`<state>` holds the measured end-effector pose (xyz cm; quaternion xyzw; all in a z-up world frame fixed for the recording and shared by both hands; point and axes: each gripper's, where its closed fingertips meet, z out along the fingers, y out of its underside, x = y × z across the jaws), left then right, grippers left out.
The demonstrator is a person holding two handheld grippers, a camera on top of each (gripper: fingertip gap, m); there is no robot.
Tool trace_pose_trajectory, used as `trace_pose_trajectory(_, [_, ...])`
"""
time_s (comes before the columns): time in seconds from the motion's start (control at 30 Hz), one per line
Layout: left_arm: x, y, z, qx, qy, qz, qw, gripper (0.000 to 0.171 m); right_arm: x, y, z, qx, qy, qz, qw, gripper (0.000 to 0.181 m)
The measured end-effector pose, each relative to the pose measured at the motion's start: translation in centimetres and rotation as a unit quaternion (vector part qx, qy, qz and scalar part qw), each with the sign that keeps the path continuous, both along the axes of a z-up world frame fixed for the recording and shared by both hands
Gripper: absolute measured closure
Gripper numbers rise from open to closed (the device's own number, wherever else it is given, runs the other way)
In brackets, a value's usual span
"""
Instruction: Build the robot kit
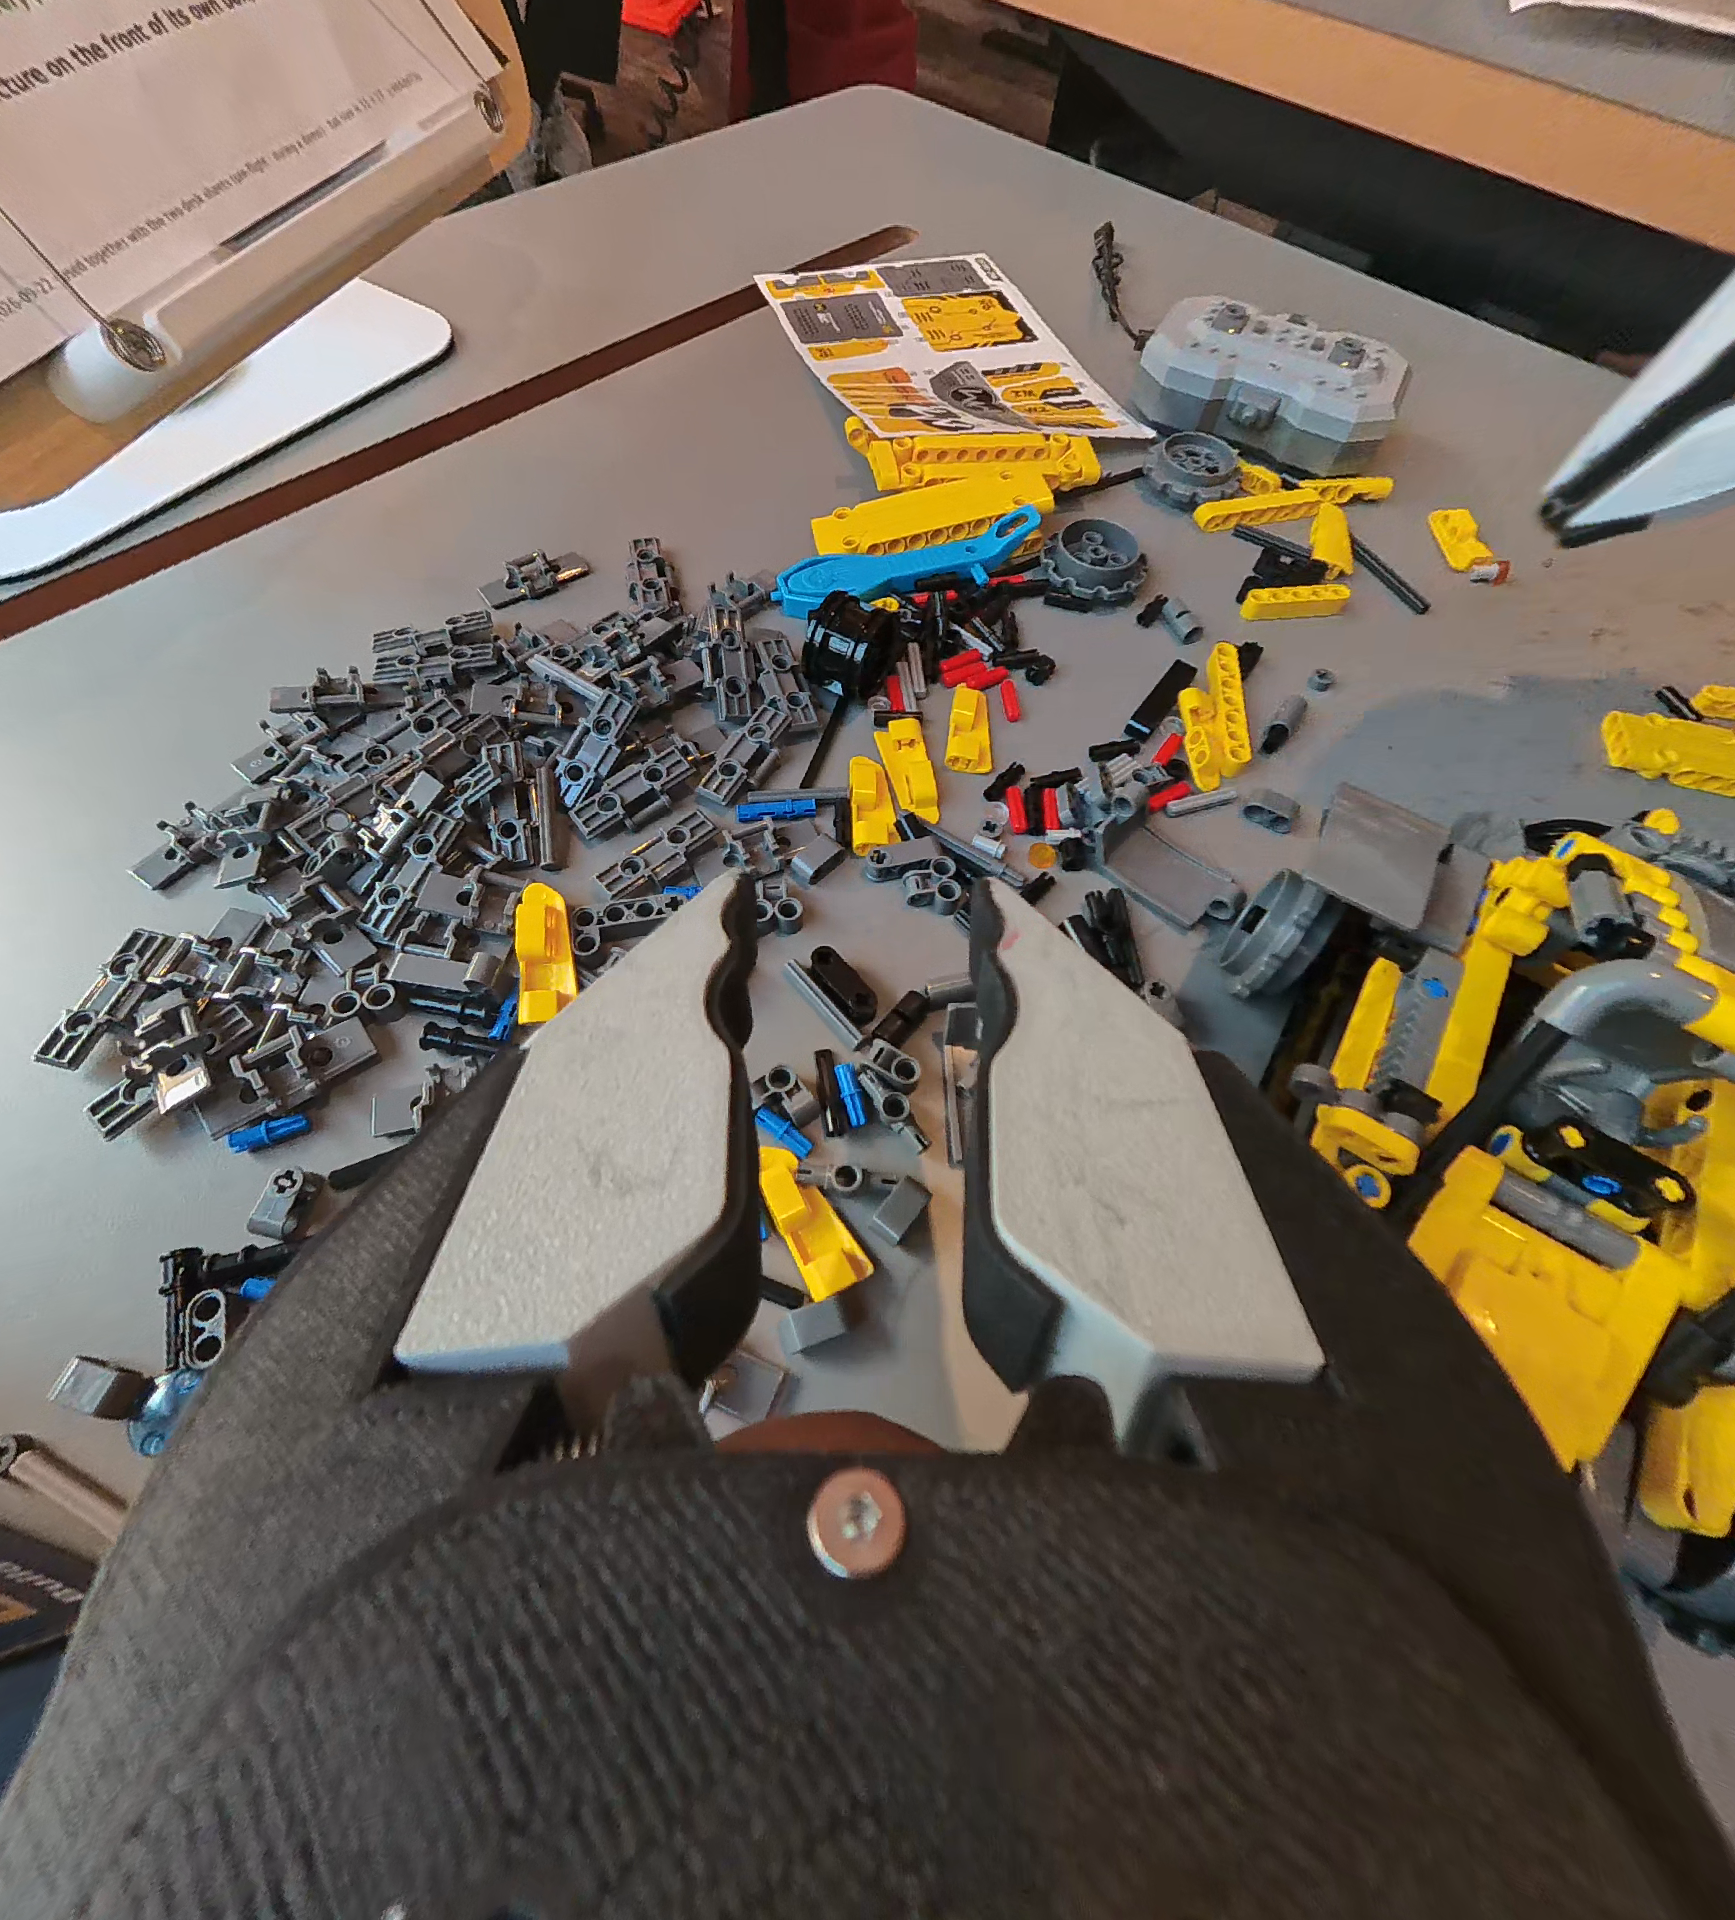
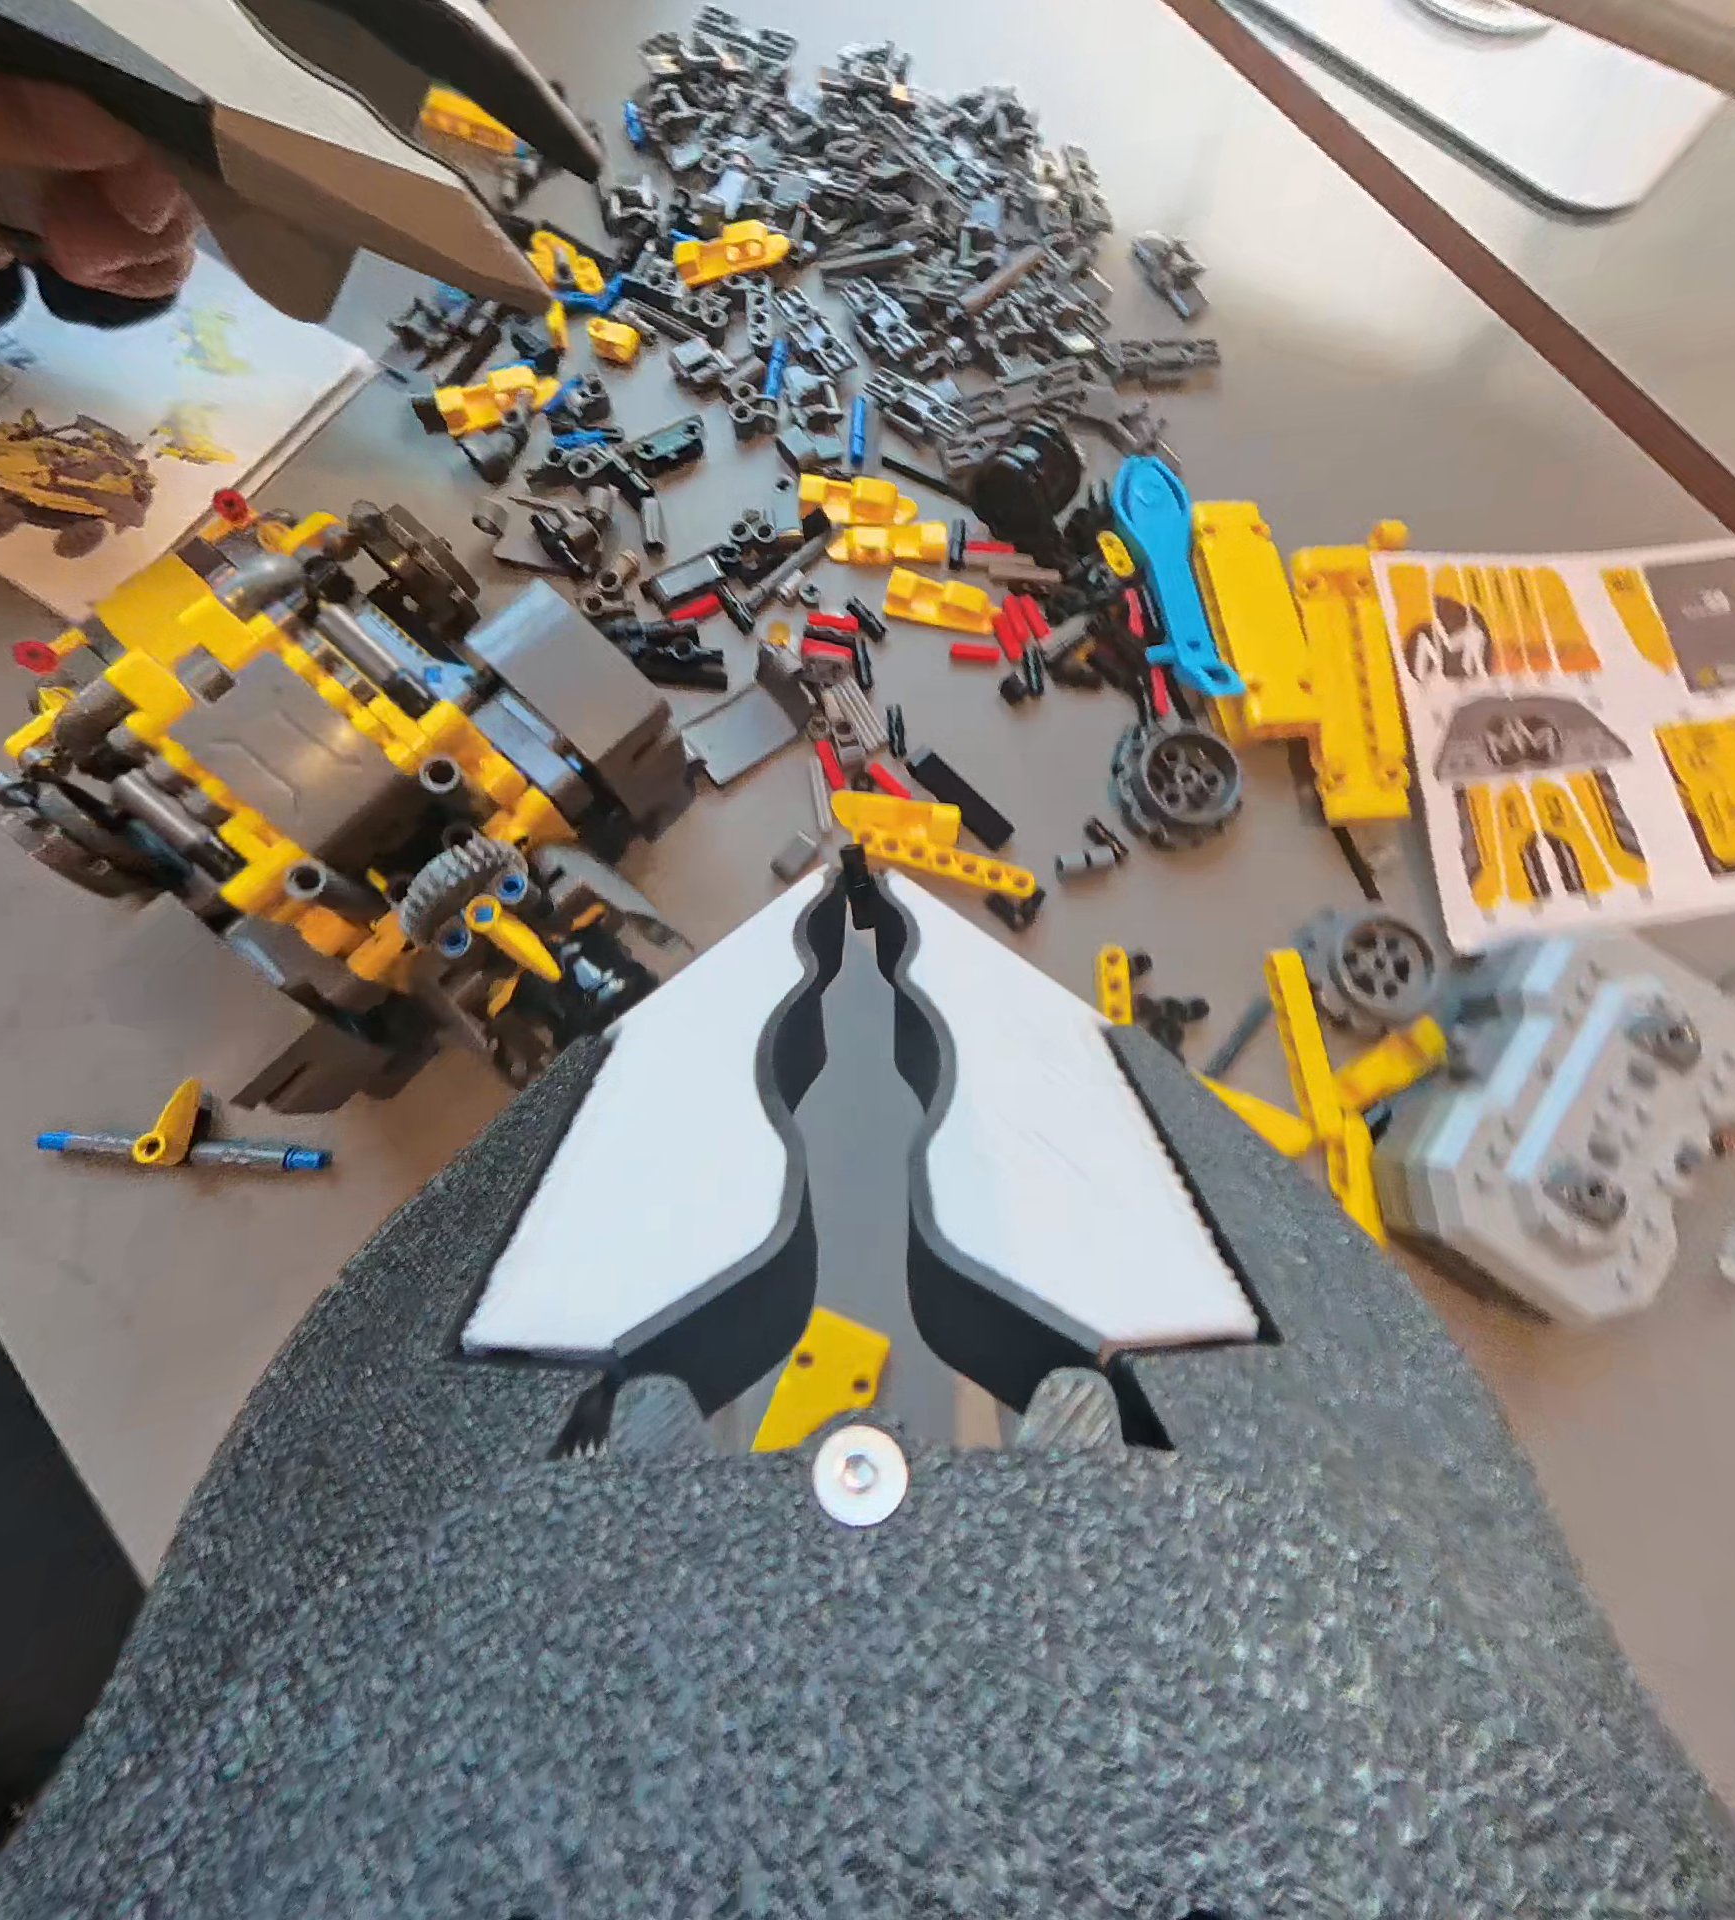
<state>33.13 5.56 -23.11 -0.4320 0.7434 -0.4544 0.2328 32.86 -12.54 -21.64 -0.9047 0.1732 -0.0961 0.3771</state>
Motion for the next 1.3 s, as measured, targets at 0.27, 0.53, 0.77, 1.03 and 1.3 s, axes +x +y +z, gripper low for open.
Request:
trace_pose_trajectory(0.27, [0.2,0.5,-0.2,-0.007,0.003,0.008,1.0,0.134,-1.2,-6.3,0.6,0.007,0.011,-0.119,0.993,0.179])
trace_pose_trajectory(0.53, [0.1,0.5,0.3,-0.014,-0.002,0.007,1.0,0.135,-2.4,-11.0,-3.2,-0.06,0.075,-0.19,0.977,0.179])
trace_pose_trajectory(0.77, [0.2,0.5,0.0,-0.008,0.0,0.008,1.0,0.135,-2.7,-11.9,-7.0,-0.09,0.146,-0.206,0.963,0.179])
trace_pose_trajectory(1.03, [0.1,0.3,-0.2,-0.003,0.002,0.004,1.0,0.135,-2.9,-11.7,-8.0,-0.104,0.148,-0.195,0.964,0.176])
trace_pose_trajectory(1.3, [0.2,0.6,-0.2,-0.007,0.003,0.008,1.0,0.135,-2.1,-10.2,-5.5,-0.044,0.125,-0.19,0.973,0.174])
